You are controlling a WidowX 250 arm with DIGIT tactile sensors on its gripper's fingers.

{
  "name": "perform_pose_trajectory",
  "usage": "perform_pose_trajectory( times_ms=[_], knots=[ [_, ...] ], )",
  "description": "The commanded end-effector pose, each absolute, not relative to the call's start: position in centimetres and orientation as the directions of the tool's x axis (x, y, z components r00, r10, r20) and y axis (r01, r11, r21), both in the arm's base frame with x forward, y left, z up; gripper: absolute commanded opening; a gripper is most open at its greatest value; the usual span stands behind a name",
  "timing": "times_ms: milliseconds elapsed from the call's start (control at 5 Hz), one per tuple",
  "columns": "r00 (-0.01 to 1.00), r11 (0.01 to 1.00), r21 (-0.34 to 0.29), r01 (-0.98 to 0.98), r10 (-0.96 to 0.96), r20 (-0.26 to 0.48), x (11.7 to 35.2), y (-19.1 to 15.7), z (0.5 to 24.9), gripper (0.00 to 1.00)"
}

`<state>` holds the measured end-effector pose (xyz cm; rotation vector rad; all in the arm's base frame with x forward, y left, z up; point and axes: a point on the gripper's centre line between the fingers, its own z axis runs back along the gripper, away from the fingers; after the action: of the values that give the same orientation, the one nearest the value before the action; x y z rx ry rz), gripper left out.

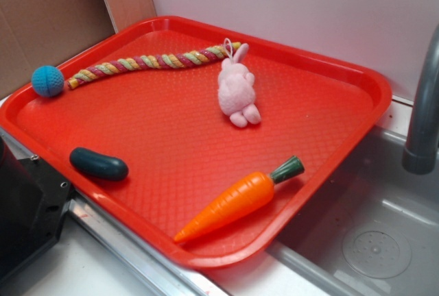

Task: Grab the blue ball.

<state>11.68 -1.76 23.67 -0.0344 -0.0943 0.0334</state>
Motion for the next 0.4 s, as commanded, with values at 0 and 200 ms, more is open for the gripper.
perform_pose_trajectory(
  times_ms=[0, 200],
  knots=[
    [0.995, 0.999, -0.036, -0.032, 0.035, 0.094, 11.7, -1.8, 23.7, 1.00],
    [0.978, 0.986, -0.046, -0.159, 0.164, 0.129, 12.7, -0.8, 23.2, 1.00]
  ],
)
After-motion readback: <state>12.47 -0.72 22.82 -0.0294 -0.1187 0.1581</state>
